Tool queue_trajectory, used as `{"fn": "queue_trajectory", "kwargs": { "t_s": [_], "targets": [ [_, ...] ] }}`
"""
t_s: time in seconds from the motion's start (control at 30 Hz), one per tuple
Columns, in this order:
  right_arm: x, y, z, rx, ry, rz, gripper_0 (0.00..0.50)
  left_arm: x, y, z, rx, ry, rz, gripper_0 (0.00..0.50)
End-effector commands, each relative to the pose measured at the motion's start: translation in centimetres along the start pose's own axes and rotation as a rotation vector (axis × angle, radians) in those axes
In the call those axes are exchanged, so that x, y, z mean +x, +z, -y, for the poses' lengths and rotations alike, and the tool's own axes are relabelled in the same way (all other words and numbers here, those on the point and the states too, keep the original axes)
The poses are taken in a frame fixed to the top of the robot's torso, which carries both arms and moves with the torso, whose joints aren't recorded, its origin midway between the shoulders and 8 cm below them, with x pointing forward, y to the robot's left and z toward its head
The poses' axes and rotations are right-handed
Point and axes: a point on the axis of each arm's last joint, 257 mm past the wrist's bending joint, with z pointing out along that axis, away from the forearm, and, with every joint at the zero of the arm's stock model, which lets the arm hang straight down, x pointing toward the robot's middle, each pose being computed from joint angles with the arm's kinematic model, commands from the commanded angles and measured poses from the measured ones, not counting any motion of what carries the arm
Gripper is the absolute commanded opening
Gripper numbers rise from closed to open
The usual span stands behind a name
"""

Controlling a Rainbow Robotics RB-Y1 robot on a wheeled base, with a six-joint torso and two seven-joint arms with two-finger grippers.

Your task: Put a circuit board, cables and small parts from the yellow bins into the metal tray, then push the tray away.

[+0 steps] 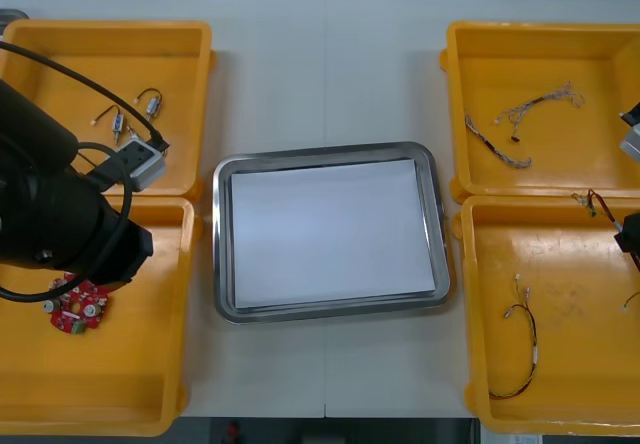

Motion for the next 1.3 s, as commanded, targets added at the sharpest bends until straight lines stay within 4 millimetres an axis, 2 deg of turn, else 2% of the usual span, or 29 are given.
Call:
{"fn": "queue_trajectory", "kwargs": {
  "t_s": [0.03, 0.2, 0.23, 0.53, 0.77, 0.9, 1.07, 1.3],
  "targets": [
    [-1.3, -1.1, -0.4, 0.063, -0.192, -0.013, 0.0, -3.3, -1.2, 3.2, 0.029, -0.056, 0.049, 0.0],
    [-2.0, -0.8, -1.9, 0.05, -0.254, -0.012, 0.0, -6.3, -0.9, 6.5, 0.062, -0.093, 0.073, 0.0],
    [-2.3, -0.7, -2.3, 0.049, -0.273, -0.011, 0.0, -7.1, -0.6, 7.7, 0.071, -0.11, 0.074, 0.0],
    [-2.7, -0.5, -3.3, 0.037, -0.32, -0.014, 0.0, -10.6, 1.1, 12.1, 0.08, -0.191, 0.066, 0.0],
    [-2.7, -0.5, -3.2, 0.038, -0.325, -0.014, 0.0, -10.9, 2.7, 13.7, 0.064, -0.205, 0.031, 0.0],
    [-2.7, -0.5, -3.4, 0.033, -0.329, -0.014, 0.0, -10.0, 4.8, 13.4, 0.012, -0.212, -0.003, 0.0],
    [-2.7, -0.5, -3.5, 0.034, -0.333, -0.013, 0.0, -10.0, 7.6, 13.8, -0.004, -0.243, -0.011, 0.0],
    [-2.7, -0.6, -3.5, 0.036, -0.329, -0.011, 0.0, -10.4, 9.7, 14.8, 0.015, -0.278, -0.001, 0.0]
  ]
}}
